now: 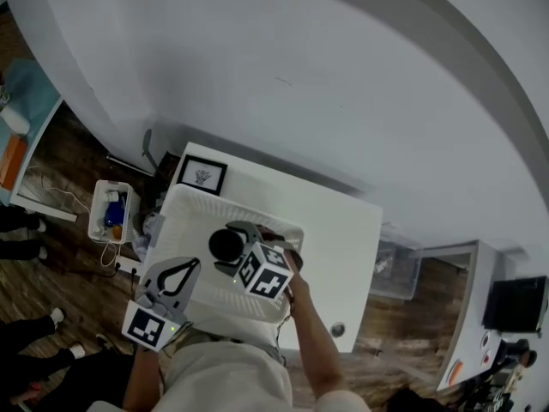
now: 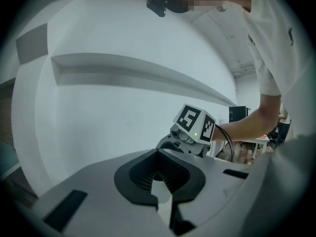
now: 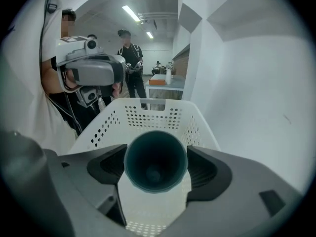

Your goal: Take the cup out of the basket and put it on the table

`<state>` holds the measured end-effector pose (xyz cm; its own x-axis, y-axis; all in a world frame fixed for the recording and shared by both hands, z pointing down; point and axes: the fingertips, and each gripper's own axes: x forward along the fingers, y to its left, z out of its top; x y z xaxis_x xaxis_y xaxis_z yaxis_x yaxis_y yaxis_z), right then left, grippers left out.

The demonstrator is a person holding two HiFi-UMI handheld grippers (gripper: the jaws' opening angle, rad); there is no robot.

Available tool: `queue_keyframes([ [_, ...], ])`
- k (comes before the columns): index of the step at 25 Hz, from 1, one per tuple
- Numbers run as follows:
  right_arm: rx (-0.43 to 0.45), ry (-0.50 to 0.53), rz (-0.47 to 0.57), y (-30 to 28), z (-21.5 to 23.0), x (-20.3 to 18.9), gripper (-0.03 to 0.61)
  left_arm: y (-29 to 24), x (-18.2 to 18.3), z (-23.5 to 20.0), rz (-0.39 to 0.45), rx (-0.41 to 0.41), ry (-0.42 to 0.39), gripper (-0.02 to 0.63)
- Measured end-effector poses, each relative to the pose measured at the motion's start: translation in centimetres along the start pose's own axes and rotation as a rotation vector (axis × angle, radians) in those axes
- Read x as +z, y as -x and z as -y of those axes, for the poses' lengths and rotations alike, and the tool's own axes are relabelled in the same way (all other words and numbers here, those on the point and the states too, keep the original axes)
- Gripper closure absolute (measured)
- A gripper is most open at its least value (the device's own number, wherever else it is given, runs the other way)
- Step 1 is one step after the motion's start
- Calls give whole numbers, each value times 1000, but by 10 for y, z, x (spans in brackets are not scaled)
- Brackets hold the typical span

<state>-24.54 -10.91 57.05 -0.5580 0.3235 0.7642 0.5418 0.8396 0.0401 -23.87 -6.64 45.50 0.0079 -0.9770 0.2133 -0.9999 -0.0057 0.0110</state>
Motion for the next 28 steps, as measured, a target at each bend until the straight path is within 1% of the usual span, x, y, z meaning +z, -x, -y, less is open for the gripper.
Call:
queue_keyframes([
  [6, -30, 8, 30, 27, -3, 8, 196, -3, 7, 11, 13, -25, -18, 612],
  [13, -65, -16, 49, 58, -9, 4, 196, -7, 10, 29, 18, -64, -33, 612],
  [18, -106, -37, 62, 84, -12, 2, 198, -12, 13, 43, 27, -108, -64, 612],
  [28, -189, -95, 118, 143, -19, -3, 199, -29, 21, 74, 38, -191, -65, 612],
])
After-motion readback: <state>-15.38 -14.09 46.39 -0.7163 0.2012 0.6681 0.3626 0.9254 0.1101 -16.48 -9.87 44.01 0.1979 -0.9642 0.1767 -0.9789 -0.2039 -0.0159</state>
